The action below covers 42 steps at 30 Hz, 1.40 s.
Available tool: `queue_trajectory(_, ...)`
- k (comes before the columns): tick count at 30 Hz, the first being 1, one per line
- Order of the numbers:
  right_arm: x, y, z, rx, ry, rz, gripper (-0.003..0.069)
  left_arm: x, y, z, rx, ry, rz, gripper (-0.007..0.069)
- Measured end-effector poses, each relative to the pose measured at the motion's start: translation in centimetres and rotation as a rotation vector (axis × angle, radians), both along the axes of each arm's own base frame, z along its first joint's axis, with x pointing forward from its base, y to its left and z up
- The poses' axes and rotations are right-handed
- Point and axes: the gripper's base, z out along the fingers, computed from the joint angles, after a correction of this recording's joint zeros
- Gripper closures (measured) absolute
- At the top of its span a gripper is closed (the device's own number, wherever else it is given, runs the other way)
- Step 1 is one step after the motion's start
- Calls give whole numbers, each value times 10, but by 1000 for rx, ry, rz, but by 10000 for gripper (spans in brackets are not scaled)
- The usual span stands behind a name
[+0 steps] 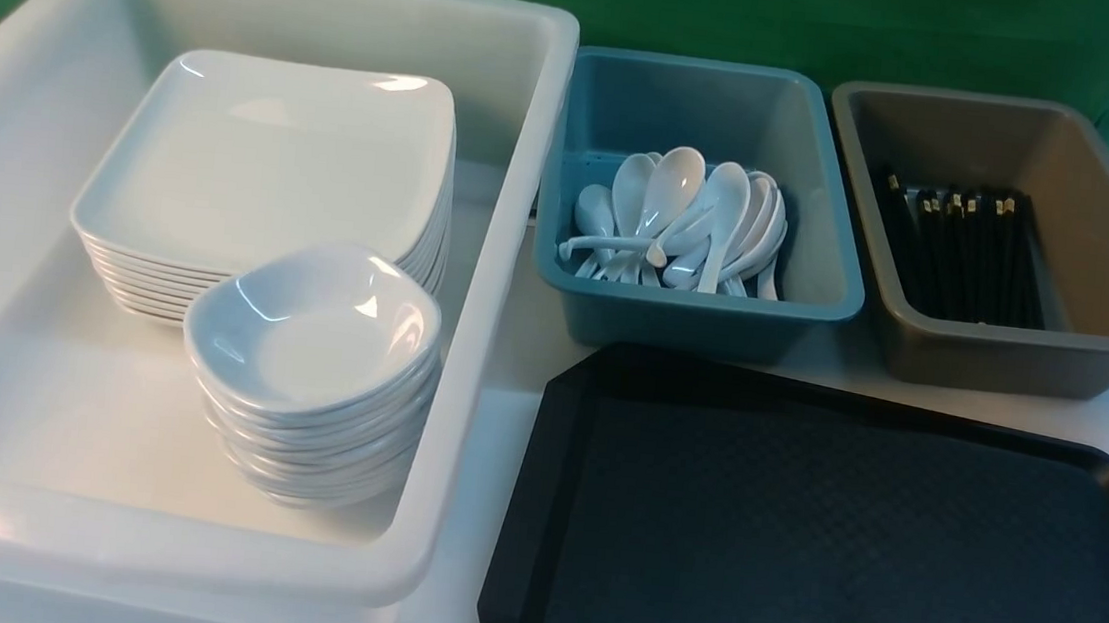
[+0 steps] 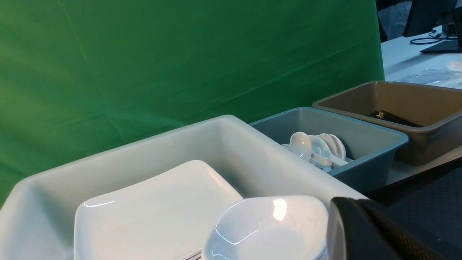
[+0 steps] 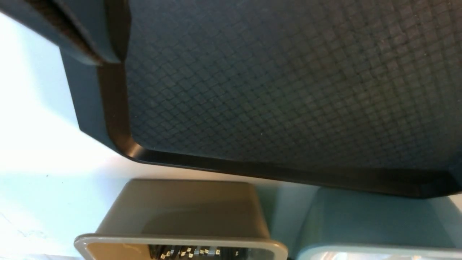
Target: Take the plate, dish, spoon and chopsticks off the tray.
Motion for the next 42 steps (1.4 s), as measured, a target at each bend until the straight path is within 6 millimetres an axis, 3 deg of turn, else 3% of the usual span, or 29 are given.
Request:
queue_trajectory(16, 0, 0, 0, 1, 0, 0, 588, 3, 4, 2, -23, -71, 69, 615)
queue_trajectory(21, 0, 0, 0, 1, 0, 0, 583, 8, 15, -18, -142, -29, 263, 615)
queue_trajectory(22, 0, 0, 0, 1, 0, 0, 580, 9, 20, -31, -165, -13, 346, 615)
queue_trajectory(23, 0, 0, 0, 1, 0, 0, 579, 9, 20, -31, -169, -16, 345, 615)
queue_trajectory(24, 0, 0, 0, 1, 0, 0, 573, 9, 24, -51, -192, 15, 431, 615)
queue_trajectory(25, 0, 0, 0, 1, 0, 0, 573, 9, 25, -53, -196, 19, 439, 615)
queue_trajectory(26, 0, 0, 0, 0, 0, 0, 568, 10, 28, -67, -226, 82, 498, 615)
queue_trajectory(29, 0, 0, 0, 0, -2, 0, 561, 9, 30, -83, -242, 220, 557, 615)
queue_trajectory(42, 0, 0, 0, 0, -1, 0, 524, 9, 29, -86, -253, 251, 563, 615)
